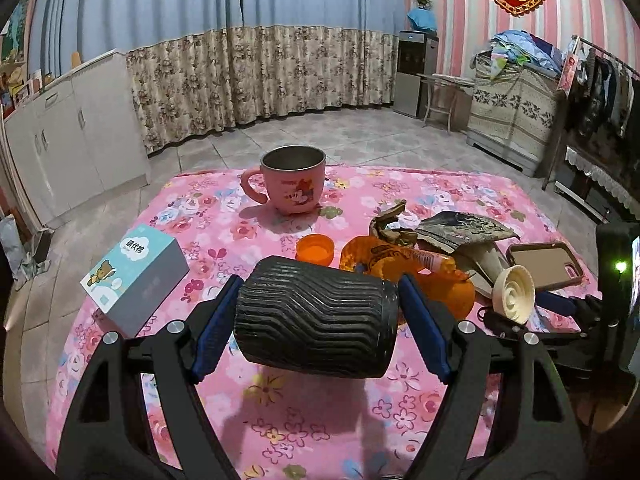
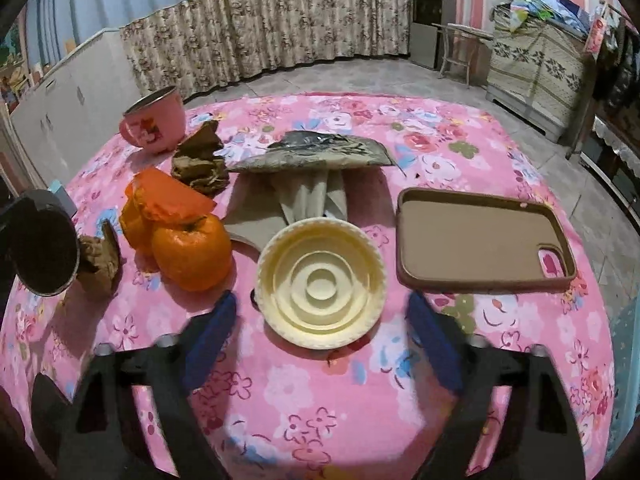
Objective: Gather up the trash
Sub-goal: 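Grasp the cream round lid with the right gripper, then carry the black cylinder and cream lid to the basket and release both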
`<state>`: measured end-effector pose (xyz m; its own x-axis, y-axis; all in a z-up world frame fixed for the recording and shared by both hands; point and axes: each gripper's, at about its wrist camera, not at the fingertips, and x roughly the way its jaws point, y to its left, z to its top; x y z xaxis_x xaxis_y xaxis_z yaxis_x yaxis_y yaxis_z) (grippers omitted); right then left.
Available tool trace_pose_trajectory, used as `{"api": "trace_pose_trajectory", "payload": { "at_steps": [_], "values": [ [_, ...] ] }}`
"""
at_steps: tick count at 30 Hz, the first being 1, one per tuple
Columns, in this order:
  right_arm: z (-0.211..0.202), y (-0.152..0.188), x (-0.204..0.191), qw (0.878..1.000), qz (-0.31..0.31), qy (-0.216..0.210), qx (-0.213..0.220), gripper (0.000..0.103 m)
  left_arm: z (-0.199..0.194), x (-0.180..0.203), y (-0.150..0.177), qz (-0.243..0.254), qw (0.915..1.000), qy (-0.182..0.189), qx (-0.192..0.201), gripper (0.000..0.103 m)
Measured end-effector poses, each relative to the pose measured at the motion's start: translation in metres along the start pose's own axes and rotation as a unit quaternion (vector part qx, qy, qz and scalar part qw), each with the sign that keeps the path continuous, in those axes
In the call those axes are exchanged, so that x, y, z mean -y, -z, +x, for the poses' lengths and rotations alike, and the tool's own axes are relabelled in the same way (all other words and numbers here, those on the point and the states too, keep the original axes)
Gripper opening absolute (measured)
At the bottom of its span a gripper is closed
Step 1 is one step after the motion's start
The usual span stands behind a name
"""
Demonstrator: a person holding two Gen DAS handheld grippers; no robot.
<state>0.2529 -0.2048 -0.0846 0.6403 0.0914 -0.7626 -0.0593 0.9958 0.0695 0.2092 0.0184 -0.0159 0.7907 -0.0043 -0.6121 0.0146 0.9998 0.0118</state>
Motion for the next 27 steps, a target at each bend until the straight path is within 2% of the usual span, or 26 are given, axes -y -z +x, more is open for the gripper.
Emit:
{"api": "trace_pose_trajectory", "payload": {
  "at_steps": [1, 6, 11, 18, 22, 27],
  "values": [
    [0.000, 0.000, -0.001, 1.000, -0.006, 0.000, 0.000, 0.061, -0.001, 0.001, 0.000, 0.002, 1.0000, -0.001, 0.000, 0.077],
    [-0.009, 0.002, -0.002, 1.000, -0.021, 0.008, 0.016, 0.061, -0.004, 0.008, 0.003, 0.013, 0.9999, 0.001, 0.003, 0.077],
    [-0.037, 0.006, 0.009, 0.998, -0.023, 0.026, 0.044, 0.061, -0.010, 0.016, 0.003, 0.014, 0.9998, 0.014, 0.005, 0.076],
    [-0.101, 0.013, 0.048, 0.995, 0.012, 0.040, 0.089, 0.061, -0.037, 0.051, 0.001, 0.041, 0.9983, 0.028, 0.031, 0.076],
    [-0.136, 0.033, 0.083, 0.991, 0.026, 0.075, 0.106, 0.061, -0.051, 0.081, -0.004, 0.037, 0.9966, 0.066, 0.031, 0.076],
    [-0.177, 0.060, 0.138, 0.983, 0.070, 0.116, 0.127, 0.061, -0.065, 0.137, 0.001, 0.066, 0.9922, 0.098, 0.040, 0.076]
  ]
}}
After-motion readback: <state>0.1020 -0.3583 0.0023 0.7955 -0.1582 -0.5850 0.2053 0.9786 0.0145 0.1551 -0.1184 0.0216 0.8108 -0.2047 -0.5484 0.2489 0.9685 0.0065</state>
